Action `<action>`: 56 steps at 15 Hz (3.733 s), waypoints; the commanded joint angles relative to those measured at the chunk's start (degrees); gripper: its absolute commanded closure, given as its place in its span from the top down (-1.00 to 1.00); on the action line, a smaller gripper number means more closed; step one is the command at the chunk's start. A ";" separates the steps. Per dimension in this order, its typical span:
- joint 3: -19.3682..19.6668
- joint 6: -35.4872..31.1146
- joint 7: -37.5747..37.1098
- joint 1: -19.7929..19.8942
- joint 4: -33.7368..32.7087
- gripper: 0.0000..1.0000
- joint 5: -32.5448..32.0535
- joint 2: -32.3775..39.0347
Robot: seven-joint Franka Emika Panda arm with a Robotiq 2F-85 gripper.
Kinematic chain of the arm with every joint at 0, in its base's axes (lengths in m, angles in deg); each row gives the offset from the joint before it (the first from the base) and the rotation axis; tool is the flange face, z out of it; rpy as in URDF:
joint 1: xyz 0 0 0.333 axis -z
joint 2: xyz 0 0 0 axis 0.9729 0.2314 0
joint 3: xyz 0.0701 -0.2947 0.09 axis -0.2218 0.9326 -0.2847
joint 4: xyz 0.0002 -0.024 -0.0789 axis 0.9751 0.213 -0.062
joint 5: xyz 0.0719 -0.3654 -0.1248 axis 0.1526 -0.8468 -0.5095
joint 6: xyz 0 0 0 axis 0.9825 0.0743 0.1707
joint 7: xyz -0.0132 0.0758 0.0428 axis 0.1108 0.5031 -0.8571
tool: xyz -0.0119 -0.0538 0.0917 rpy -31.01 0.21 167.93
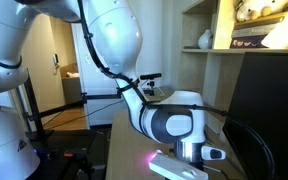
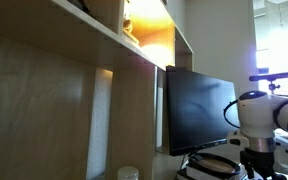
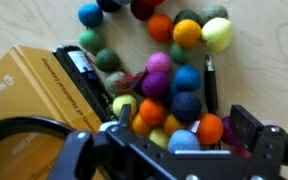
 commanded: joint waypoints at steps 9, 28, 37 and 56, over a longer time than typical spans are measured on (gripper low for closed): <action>0.05 -4.17 1.46 -0.26 2.08 1.00 -4.19 -0.09; 1.29 -8.06 -1.97 -1.75 3.47 1.00 -10.49 2.05; 6.42 -18.18 -6.06 -4.87 9.02 1.00 -22.12 -1.40; 5.42 -17.38 -4.64 -3.97 7.23 1.00 -20.85 0.50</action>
